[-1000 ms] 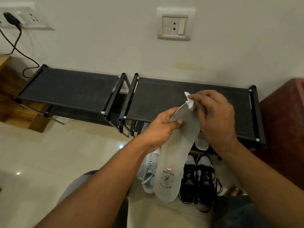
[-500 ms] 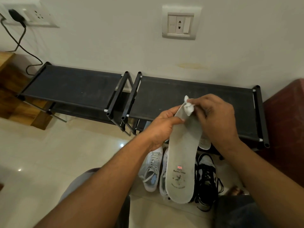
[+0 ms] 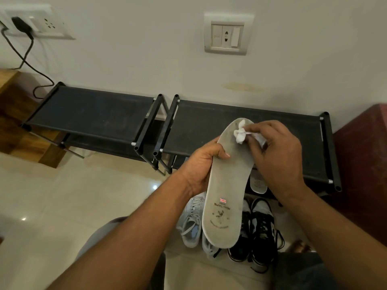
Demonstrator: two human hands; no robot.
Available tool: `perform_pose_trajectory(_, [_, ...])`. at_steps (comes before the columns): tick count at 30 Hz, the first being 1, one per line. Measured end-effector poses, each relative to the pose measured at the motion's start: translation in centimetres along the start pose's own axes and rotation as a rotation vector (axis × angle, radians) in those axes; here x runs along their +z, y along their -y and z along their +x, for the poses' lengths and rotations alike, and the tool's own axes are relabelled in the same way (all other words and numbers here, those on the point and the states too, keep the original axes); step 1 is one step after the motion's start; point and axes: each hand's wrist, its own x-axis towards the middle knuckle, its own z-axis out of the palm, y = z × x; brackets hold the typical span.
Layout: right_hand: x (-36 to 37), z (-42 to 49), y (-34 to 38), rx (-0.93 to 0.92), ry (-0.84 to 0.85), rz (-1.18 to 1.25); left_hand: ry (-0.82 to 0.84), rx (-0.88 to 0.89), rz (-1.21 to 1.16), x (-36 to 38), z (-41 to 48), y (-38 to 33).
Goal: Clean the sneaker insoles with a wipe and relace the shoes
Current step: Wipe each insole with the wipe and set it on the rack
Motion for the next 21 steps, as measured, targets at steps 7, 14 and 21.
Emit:
perform_pose_trajectory(7, [-0.18,0.29,-0.57,0.055,-0.005,0.027,-0.168,0.03,0.144,-0.15,0.39,0.59])
perform_pose_trajectory(14, [-0.67,0.84,-0.78,0.033,-0.106,0.072,-0.136,0.028,0.325,-0.15,0.34,0.71])
perform_pose_trajectory(21, [-0.37,0.29,-0.58,-0.148,-0.075,-0.082,-0.085,0.011,0.346,-0.19,0.41,0.77])
